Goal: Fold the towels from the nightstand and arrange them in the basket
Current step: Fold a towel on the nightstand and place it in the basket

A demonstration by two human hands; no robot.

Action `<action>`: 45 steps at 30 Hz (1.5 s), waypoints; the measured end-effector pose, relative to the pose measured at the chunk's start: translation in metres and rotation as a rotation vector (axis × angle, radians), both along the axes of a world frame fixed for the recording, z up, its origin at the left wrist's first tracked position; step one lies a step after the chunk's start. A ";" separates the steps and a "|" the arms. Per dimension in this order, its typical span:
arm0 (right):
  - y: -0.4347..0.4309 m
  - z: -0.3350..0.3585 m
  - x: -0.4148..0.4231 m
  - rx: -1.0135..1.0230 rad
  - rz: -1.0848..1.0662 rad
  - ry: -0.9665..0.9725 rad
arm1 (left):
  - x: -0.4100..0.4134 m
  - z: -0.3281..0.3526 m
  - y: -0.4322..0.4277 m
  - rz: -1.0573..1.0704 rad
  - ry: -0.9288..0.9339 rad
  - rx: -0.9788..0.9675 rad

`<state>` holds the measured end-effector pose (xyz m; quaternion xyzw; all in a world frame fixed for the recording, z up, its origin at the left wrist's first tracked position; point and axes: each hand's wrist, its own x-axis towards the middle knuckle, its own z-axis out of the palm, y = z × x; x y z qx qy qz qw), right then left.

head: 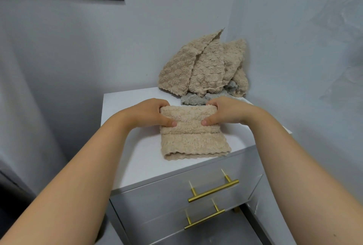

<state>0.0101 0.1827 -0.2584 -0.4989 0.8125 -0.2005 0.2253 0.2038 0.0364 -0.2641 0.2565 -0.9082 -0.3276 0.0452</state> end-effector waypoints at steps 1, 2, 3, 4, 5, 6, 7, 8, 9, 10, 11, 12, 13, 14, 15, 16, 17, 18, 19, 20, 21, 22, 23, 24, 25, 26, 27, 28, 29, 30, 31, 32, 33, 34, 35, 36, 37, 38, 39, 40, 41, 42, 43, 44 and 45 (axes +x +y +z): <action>-0.001 -0.002 0.000 -0.038 -0.006 -0.002 | -0.002 -0.001 0.001 0.029 0.036 -0.030; -0.001 -0.002 0.001 -0.077 -0.011 0.013 | -0.003 -0.002 0.002 0.057 0.076 -0.058; -0.002 -0.003 0.002 -0.111 -0.021 0.041 | -0.005 -0.004 0.003 0.085 0.117 -0.077; -0.002 -0.003 0.004 -0.143 -0.035 0.065 | -0.007 -0.006 0.004 0.112 0.160 -0.089; -0.003 -0.004 0.005 -0.177 -0.064 0.089 | -0.008 -0.008 0.005 0.139 0.201 -0.104; -0.004 -0.005 0.006 -0.216 -0.092 0.112 | -0.010 -0.010 0.006 0.162 0.241 -0.125; -0.006 -0.006 0.008 -0.255 -0.107 0.125 | -0.011 -0.011 0.008 0.181 0.277 -0.155; -0.007 -0.007 0.009 -0.300 -0.109 0.129 | -0.013 -0.013 0.009 0.196 0.309 -0.194; -0.007 -0.008 0.010 -0.336 -0.109 0.129 | -0.014 -0.013 0.011 0.205 0.334 -0.237; -0.007 -0.008 0.011 -0.351 -0.105 0.143 | -0.015 -0.014 0.012 0.206 0.353 -0.278; -0.006 -0.007 0.011 -0.349 -0.098 0.170 | -0.016 -0.015 0.013 0.190 0.364 -0.308; -0.006 -0.007 0.012 -0.337 -0.083 0.200 | -0.016 -0.014 0.013 0.152 0.361 -0.316; -0.005 -0.007 0.011 -0.321 -0.059 0.225 | -0.015 -0.013 0.013 0.101 0.343 -0.305; -0.004 -0.006 0.011 -0.303 -0.030 0.244 | -0.013 -0.012 0.012 0.048 0.308 -0.286; -0.003 -0.005 0.009 -0.283 -0.001 0.253 | -0.010 -0.009 0.010 0.001 0.264 -0.268; -0.001 -0.004 0.008 -0.255 0.023 0.252 | -0.008 -0.007 0.008 -0.041 0.227 -0.253; -0.001 -0.001 0.007 -0.215 0.044 0.244 | -0.005 -0.004 0.006 -0.076 0.200 -0.241; 0.001 0.002 0.006 -0.167 0.063 0.235 | -0.002 -0.002 0.004 -0.104 0.186 -0.233; 0.004 0.006 0.007 -0.120 0.084 0.229 | 0.000 0.001 0.003 -0.116 0.178 -0.225; 0.007 0.010 0.007 -0.077 0.104 0.223 | 0.002 0.003 0.002 -0.110 0.171 -0.212; 0.009 0.014 0.008 -0.039 0.122 0.218 | 0.003 0.004 0.002 -0.091 0.163 -0.193; 0.012 0.017 0.008 -0.011 0.136 0.208 | 0.003 0.006 0.003 -0.072 0.159 -0.164; 0.014 0.019 0.007 0.005 0.145 0.184 | 0.002 0.007 0.004 -0.058 0.157 -0.135; 0.016 0.022 0.007 0.005 0.152 0.143 | 0.001 0.008 0.005 -0.051 0.159 -0.110; 0.018 0.024 0.007 0.000 0.159 0.099 | 0.000 0.009 0.008 -0.045 0.161 -0.093; 0.018 0.025 0.007 -0.007 0.164 0.073 | -0.001 0.010 0.011 -0.038 0.164 -0.088; 0.018 0.026 0.007 -0.017 0.160 0.068 | -0.002 0.010 0.013 -0.033 0.168 -0.091; 0.017 0.026 0.007 -0.026 0.147 0.077 | -0.003 0.010 0.016 -0.030 0.173 -0.102; 0.015 0.025 0.008 -0.039 0.131 0.091 | -0.005 0.008 0.018 -0.030 0.172 -0.126; 0.014 0.024 0.008 -0.054 0.114 0.108 | -0.007 0.007 0.020 -0.033 0.166 -0.161; 0.011 0.022 0.010 -0.066 0.106 0.124 | -0.009 0.006 0.022 -0.037 0.154 -0.189; 0.009 0.020 0.011 -0.069 0.109 0.143 | -0.010 0.005 0.023 -0.040 0.138 -0.193; 0.008 0.017 0.012 -0.062 0.116 0.165 | -0.012 0.005 0.023 -0.042 0.119 -0.174; 0.006 0.016 0.013 -0.051 0.124 0.176 | -0.012 0.006 0.022 -0.046 0.090 -0.140; 0.006 0.015 0.014 -0.034 0.130 0.176 | -0.011 0.006 0.022 -0.053 0.044 -0.112; 0.006 0.014 0.015 -0.002 0.140 0.171 | -0.010 0.006 0.021 -0.071 -0.013 -0.098; 0.006 0.015 0.017 0.041 0.154 0.166 | -0.010 0.006 0.020 -0.093 -0.069 -0.093; 0.006 0.015 0.017 0.082 0.169 0.162 | -0.010 0.006 0.020 -0.105 -0.109 -0.098; 0.006 0.015 0.018 0.109 0.183 0.158 | -0.011 0.006 0.020 -0.110 -0.131 -0.111; 0.005 0.014 0.019 0.122 0.194 0.154 | -0.011 0.006 0.021 -0.111 -0.137 -0.124; 0.004 0.014 0.019 0.125 0.202 0.147 | -0.012 0.006 0.021 -0.108 -0.136 -0.134; 0.003 0.013 0.020 0.126 0.199 0.136 | -0.013 0.006 0.022 -0.105 -0.132 -0.142; 0.004 0.014 0.020 0.128 0.184 0.125 | -0.014 0.007 0.023 -0.102 -0.128 -0.152; 0.003 0.013 0.022 0.139 0.166 0.116 | -0.015 0.008 0.024 -0.094 -0.122 -0.157; 0.003 0.014 0.024 0.147 0.146 0.110 | -0.015 0.008 0.025 -0.088 -0.114 -0.158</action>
